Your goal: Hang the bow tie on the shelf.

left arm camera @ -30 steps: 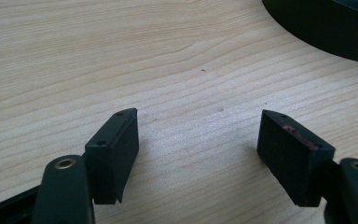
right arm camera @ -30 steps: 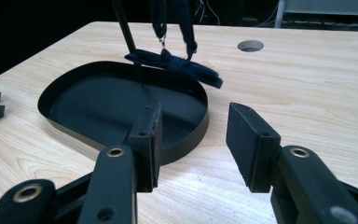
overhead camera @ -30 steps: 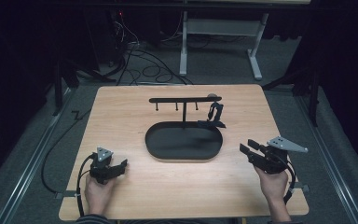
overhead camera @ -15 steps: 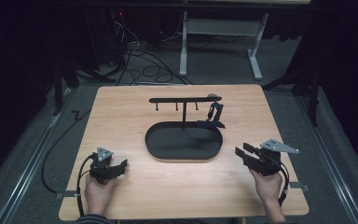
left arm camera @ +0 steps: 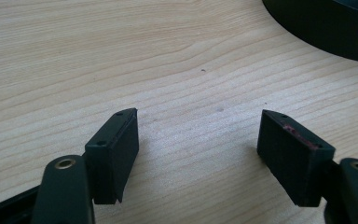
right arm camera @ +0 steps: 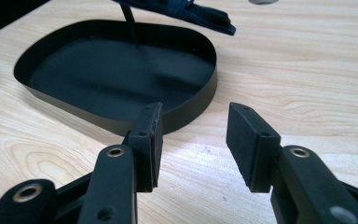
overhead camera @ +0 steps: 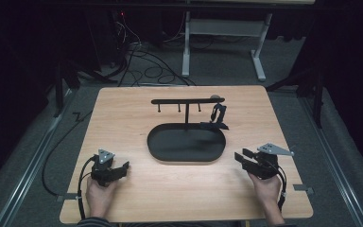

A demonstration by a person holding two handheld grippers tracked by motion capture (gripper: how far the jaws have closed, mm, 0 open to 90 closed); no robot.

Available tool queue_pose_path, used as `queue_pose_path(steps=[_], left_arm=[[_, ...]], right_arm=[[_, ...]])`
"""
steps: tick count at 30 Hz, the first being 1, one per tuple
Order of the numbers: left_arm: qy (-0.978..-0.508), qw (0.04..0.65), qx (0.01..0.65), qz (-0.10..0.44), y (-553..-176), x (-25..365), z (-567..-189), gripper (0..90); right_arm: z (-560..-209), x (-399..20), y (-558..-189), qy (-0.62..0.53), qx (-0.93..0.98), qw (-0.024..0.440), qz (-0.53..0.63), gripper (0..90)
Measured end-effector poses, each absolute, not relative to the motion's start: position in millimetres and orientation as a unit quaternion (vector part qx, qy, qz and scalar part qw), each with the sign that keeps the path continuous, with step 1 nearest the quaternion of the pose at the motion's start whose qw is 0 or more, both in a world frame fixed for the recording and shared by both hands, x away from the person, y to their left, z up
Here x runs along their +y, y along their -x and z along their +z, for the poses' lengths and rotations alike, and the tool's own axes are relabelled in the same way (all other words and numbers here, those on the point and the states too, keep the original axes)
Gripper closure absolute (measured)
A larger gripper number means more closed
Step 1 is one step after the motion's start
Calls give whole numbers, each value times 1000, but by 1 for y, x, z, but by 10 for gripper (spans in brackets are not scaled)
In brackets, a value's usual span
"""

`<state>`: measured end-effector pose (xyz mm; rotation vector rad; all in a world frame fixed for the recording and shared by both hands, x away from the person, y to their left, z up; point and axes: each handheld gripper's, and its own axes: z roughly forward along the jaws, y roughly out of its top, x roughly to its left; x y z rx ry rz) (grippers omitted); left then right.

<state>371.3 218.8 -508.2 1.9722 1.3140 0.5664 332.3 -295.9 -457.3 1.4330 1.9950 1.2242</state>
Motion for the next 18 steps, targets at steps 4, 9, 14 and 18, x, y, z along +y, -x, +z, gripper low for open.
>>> queue_pose_path(steps=[4,9,14,18], left_arm=[[-760,345,506,218,-371,219,-508,299],[-760,346,506,218,-371,219,-508,299],[-760,346,506,218,-371,219,-508,299],[-760,346,506,217,-371,219,-508,299]], right_arm=[[-464,-295,-336,-517,714,194,430,578],[-470,-293,-340,-521,719,193,416,579],[-476,-291,-343,-524,724,194,405,578],[-481,-291,-347,-527,728,196,393,577]])
